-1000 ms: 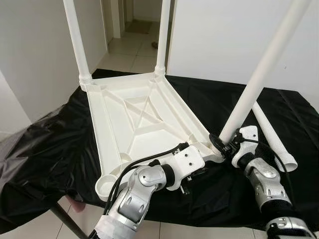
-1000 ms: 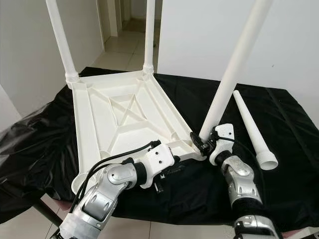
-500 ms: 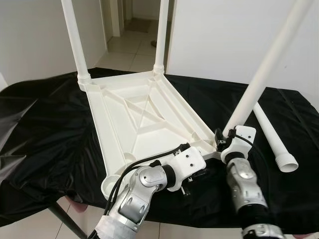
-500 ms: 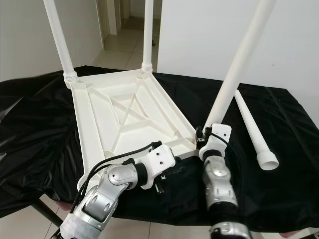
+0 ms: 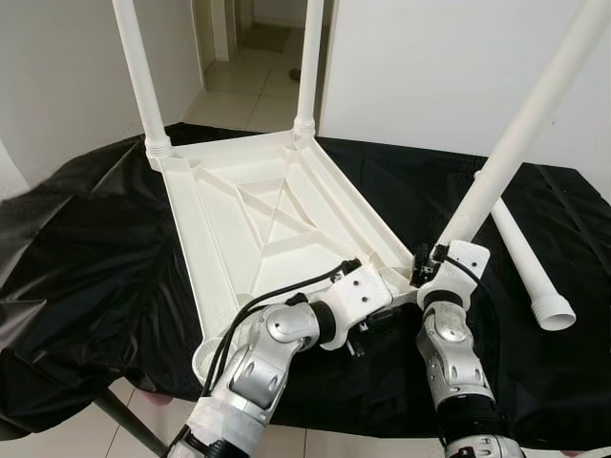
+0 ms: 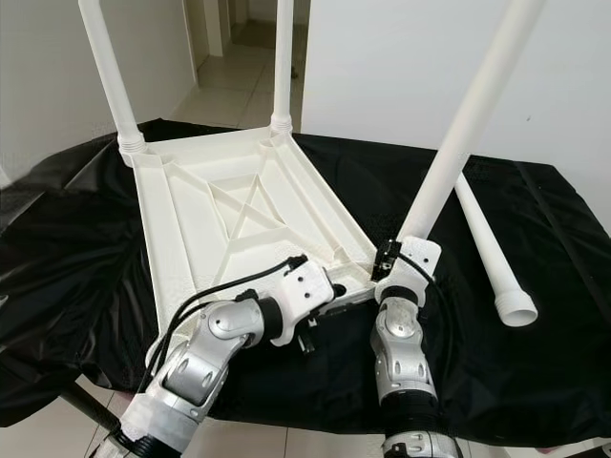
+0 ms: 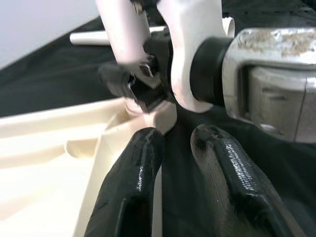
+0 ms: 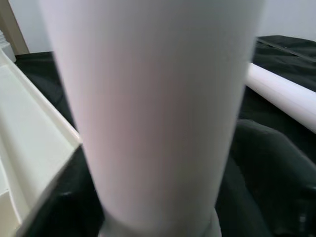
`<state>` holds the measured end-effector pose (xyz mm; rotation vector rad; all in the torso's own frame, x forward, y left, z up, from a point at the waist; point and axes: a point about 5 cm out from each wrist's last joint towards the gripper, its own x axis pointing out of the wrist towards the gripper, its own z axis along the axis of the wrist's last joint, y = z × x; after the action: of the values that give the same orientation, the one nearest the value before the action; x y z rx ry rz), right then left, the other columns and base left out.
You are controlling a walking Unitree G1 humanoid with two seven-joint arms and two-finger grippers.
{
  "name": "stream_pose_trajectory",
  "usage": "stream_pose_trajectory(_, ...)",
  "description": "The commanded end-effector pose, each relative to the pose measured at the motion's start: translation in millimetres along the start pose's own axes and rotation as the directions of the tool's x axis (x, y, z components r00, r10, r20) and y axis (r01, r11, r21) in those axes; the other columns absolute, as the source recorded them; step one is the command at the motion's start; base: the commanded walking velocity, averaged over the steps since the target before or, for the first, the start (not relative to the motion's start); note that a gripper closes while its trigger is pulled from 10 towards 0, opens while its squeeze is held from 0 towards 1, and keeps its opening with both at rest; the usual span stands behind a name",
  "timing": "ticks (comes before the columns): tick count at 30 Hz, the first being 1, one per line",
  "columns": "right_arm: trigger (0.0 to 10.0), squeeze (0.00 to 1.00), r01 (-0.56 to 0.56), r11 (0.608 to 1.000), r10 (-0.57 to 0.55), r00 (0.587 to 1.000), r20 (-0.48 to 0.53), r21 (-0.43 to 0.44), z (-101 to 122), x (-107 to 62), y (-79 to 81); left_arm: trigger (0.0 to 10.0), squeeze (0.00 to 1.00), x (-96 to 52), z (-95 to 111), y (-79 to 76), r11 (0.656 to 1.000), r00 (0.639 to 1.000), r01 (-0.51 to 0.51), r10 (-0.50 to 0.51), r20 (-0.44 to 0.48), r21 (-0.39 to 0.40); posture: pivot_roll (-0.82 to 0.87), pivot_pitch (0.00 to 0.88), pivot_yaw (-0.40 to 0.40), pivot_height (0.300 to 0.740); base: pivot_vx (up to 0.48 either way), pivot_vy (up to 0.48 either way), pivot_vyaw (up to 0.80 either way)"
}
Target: Building children table
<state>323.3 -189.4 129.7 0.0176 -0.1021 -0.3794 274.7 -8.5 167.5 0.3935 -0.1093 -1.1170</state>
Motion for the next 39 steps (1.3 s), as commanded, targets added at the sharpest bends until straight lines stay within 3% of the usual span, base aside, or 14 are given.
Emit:
stream_pose_trajectory(1,10.0,1.0,0.033,0.999,-0.034,0.998,-0.044,-0.024,-10.6,-3.6,-8.2,10.0,0.0,-0.8,-5.2,10.8,0.971,0.971,-0.237,0.237,-0.021,-0.005,-0.01,0.045,-0.042,0.74,0.0,0.0,0.0)
stream_pose_trajectory(6,10.0,1.0,0.033,0.999,-0.034,0.999,-0.017,-0.034,-7.8,-7.5,-9.7,10.0,0.0,-3.9,-7.5,10.1,0.965,0.965,-0.261,0.261,-0.018,-0.009,-0.01,0.04,-0.037,0.74,0.0,0.0,0.0)
stream_pose_trajectory(7,10.0,0.91,0.002,1.0,-0.002,1.0,0.015,-0.012,-4.4,-15.0,-11.6,10.0,0.0,-6.2,-7.9,9.6,0.962,0.962,-0.274,0.273,-0.009,-0.022,-0.01,0.038,-0.032,0.74,0.0,0.0,0.0)
stream_pose_trajectory(9,10.0,0.91,0.002,1.0,-0.002,1.0,0.015,-0.012,-4.4,-15.0,-11.6,10.0,0.0,-6.2,-7.9,9.6,0.962,0.962,-0.274,0.273,-0.009,-0.022,-0.01,0.038,-0.032,0.74,0.0,0.0,0.0)
stream_pose_trajectory(10,10.0,0.0,-0.04,0.998,0.038,0.997,0.061,0.046,0.6,-23.3,-11.9,10.0,0.0,-7.4,-7.1,9.8,0.96,0.96,-0.279,0.279,0.001,-0.029,-0.01,0.04,-0.028,0.74,0.0,0.0,0.0)
stream_pose_trajectory(15,10.0,0.0,-0.088,0.993,0.078,0.989,0.125,0.08,7.6,-36.9,-15.4,10.0,0.0,-8.8,-5.9,12.4,0.956,0.956,-0.293,0.293,0.013,-0.026,-0.01,0.045,-0.016,0.74,0.0,0.0,0.0)
stream_pose_trajectory(17,10.0,0.0,-0.102,0.986,0.082,0.986,0.147,0.133,11.6,-44.9,-19.0,10.0,0.0,-10.7,-5.6,14.4,0.952,0.953,-0.303,0.304,0.019,-0.033,-0.02,0.048,-0.01,0.74,0.0,0.0,0.0)
stream_pose_trajectory(23,10.0,0.0,-0.101,0.985,0.078,0.984,0.158,0.141,13.4,-52.5,-24.4,10.0,0.0,-11.2,-6.2,15.5,0.951,0.952,-0.305,0.306,0.019,-0.041,-0.02,0.052,0.003,0.74,0.0,0.0,0.0)
stream_pose_trajectory(26,10.0,0.0,-0.152,0.979,0.133,0.981,0.142,0.135,10.3,-64.1,-26.3,10.0,0.0,-12.0,-6.0,16.7,0.952,0.952,-0.303,0.304,0.019,-0.04,-0.02,0.058,0.015,0.74,0.0,0.0,0.0)
stream_pose_trajectory(31,10.0,0.0,-0.341,0.929,0.324,0.937,0.13,0.144,8.1,-79.4,-23.3,10.0,0.0,-16.0,-7.4,23.9,0.953,0.953,-0.303,0.304,0.01,-0.017,-0.01,0.06,0.023,0.74,0.0,0.0,0.0)
stream_pose_trajectory(34,10.0,0.0,-0.473,0.869,0.463,0.88,0.104,0.142,6.5,-82.6,-22.6,10.0,0.0,-19.6,-8.0,29.9,0.95,0.95,-0.311,0.311,0.007,-0.005,-0.01,0.06,0.021,0.74,0.0,0.0,0.0)
stream_pose_trajectory(35,10.0,0.0,-0.473,0.869,0.463,0.88,0.104,0.142,6.5,-82.6,-22.6,10.0,0.0,-19.6,-8.0,29.9,0.95,0.95,-0.311,0.311,0.007,-0.005,-0.01,0.06,0.021,0.74,0.0,0.0,0.0)
stream_pose_trajectory(37,10.0,0.0,-0.561,0.816,0.556,0.828,0.077,0.141,4.9,-83.2,-22.7,10.0,0.0,-21.6,-9.3,33.8,0.947,0.947,-0.323,0.323,0.0,0.003,-0.01,0.059,0.02,0.74,0.0,0.0,0.0)
stream_pose_trajectory(39,10.0,0.0,-0.591,0.794,0.589,0.806,0.066,0.14,4.6,-83.0,-23.3,10.0,0.0,-22.2,-9.8,35.1,0.945,0.945,-0.327,0.327,-0.003,0.009,-0.01,0.059,0.02,0.74,0.0,0.0,0.0)
